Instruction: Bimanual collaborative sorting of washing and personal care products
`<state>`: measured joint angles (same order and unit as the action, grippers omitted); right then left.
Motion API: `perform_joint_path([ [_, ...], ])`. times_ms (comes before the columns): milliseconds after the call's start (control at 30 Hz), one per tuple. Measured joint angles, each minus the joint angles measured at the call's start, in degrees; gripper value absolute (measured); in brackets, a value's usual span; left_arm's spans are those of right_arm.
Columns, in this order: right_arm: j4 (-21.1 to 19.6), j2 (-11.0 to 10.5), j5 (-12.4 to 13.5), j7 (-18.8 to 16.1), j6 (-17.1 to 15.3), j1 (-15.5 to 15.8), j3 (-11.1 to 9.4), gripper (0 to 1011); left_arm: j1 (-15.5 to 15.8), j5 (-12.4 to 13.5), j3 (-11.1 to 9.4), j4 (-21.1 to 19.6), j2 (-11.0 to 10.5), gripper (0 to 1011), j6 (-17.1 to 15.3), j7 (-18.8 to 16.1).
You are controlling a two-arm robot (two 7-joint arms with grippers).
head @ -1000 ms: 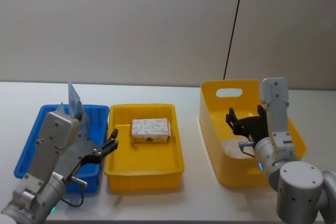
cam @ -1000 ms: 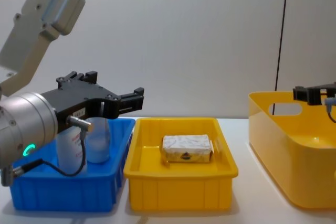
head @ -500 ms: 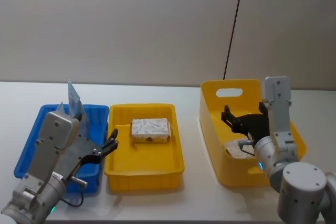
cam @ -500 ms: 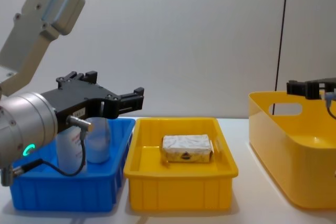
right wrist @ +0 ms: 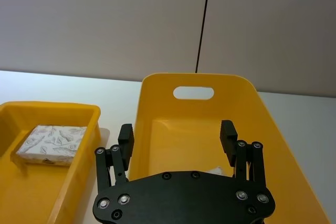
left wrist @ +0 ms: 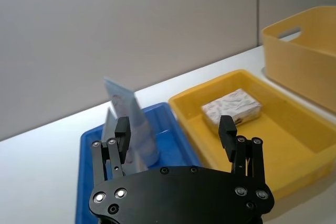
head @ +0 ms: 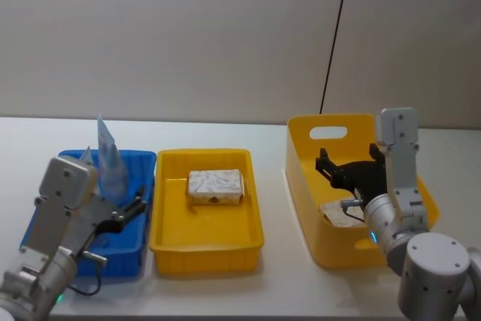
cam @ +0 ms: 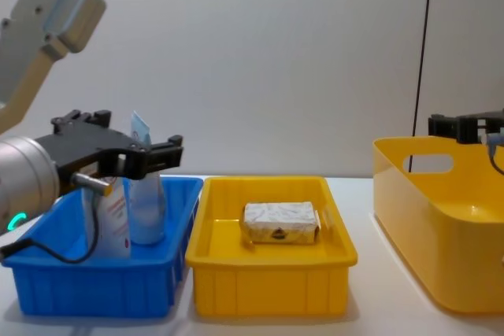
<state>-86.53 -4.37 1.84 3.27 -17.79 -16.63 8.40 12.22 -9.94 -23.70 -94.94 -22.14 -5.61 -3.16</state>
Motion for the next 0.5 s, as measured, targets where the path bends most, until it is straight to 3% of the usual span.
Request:
perform_joint_path([
  [300,-0.1,0.1,0.1,-0.2,0.1,0.1,-0.1,1004,0.6,-1.3,2.5,1.3,0.5,1002,-3.8,-0.8],
  [500,-0.2,0.1,0.1,-0.2,0.2,0.1,-0.1,1004,2.1,-2.4,3.6,3.8,1.3,1002,-4.3,-0.1],
])
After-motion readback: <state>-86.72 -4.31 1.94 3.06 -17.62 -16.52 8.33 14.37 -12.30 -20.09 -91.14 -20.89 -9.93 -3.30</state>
